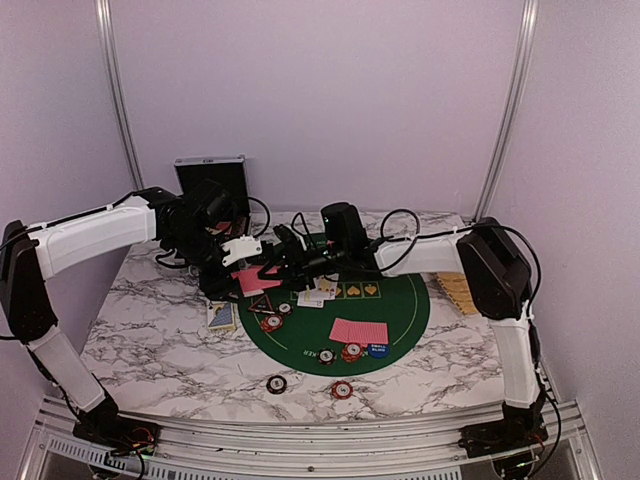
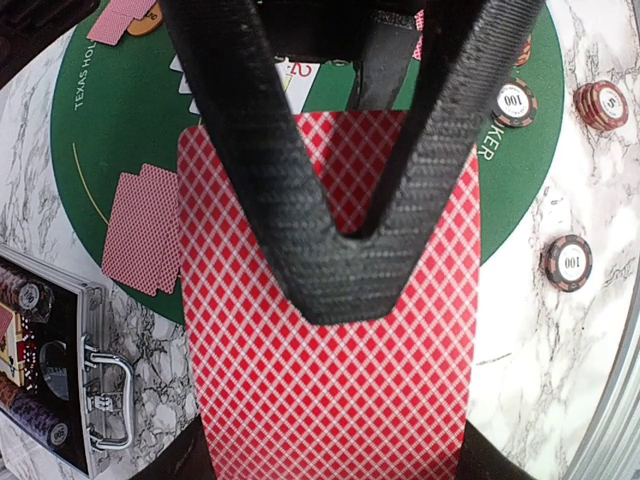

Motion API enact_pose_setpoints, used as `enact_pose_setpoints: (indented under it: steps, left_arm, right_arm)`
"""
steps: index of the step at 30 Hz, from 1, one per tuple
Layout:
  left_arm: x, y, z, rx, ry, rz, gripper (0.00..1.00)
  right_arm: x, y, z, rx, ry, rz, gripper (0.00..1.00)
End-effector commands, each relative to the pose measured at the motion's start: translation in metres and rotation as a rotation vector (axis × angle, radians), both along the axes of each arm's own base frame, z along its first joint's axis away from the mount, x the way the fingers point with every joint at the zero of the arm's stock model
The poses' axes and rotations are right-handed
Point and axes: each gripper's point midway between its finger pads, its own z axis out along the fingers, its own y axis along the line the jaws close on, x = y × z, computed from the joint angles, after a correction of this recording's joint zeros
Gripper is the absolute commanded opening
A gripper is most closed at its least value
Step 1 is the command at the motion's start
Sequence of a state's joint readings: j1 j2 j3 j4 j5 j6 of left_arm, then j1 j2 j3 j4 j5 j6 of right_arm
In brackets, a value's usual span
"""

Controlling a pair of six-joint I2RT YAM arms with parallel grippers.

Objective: Distribute texas hold em gaming equipment

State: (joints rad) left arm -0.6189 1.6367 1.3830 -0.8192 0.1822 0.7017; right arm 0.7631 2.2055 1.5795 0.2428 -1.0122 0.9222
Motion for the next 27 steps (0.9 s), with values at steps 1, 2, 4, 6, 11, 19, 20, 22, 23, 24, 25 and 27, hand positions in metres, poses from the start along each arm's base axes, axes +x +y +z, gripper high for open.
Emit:
enact_pose_setpoints:
  steps: [1, 2, 4, 6, 11, 19, 20, 22, 23, 24, 25, 27]
  left_arm:
    - [0.000, 0.001, 0.010, -0.020, -0.032, -0.007, 0.00]
    - [0.000, 0.001, 0.010, -0.020, -0.033, -0.007, 0.00]
    - [0.001, 0.002, 0.010, -0.018, -0.036, -0.004, 0.00]
    - [0.000, 0.002, 0.009, -0.017, -0.033, -0.005, 0.00]
    - [-0.001, 0.005, 0.005, -0.003, -0.030, -0.004, 0.00]
    - [-0.003, 0.006, 0.005, -0.001, -0.030, -0.004, 0.00]
    - [-0.004, 0.007, 0.005, -0.001, -0.029, -0.004, 0.00]
    - [-0.004, 0.007, 0.005, -0.001, -0.029, -0.004, 0.00]
    - [-0.004, 0.007, 0.004, 0.001, -0.028, -0.003, 0.00]
    - [-0.004, 0.007, 0.004, 0.002, -0.028, -0.003, 0.00]
    - [-0.004, 0.007, 0.004, 0.001, -0.030, -0.004, 0.00]
    - [-0.004, 0.008, 0.004, 0.002, -0.028, -0.004, 0.00]
  right_arm:
    - [0.001, -0.006, 0.026, 0.024, -0.051, -0.002, 0.35]
    - [0.001, -0.007, 0.026, 0.022, -0.053, -0.004, 0.31]
    - [0.001, -0.008, 0.026, 0.016, -0.055, -0.006, 0.24]
    - [0.002, -0.010, 0.025, 0.007, -0.054, -0.008, 0.19]
    - [0.005, -0.019, 0.023, -0.013, -0.056, -0.023, 0.12]
    - [0.010, -0.039, 0.016, -0.054, -0.062, -0.052, 0.08]
    - [0.012, -0.042, 0.015, -0.056, -0.061, -0.058, 0.07]
    - [0.015, -0.049, 0.012, -0.064, -0.062, -0.072, 0.05]
    - [0.017, -0.054, 0.010, -0.071, -0.058, -0.082, 0.03]
    - [0.019, -0.057, 0.010, -0.073, -0.056, -0.089, 0.03]
    - [0.021, -0.062, 0.009, -0.075, -0.056, -0.099, 0.02]
    - [0.025, -0.072, 0.010, -0.077, -0.059, -0.119, 0.00]
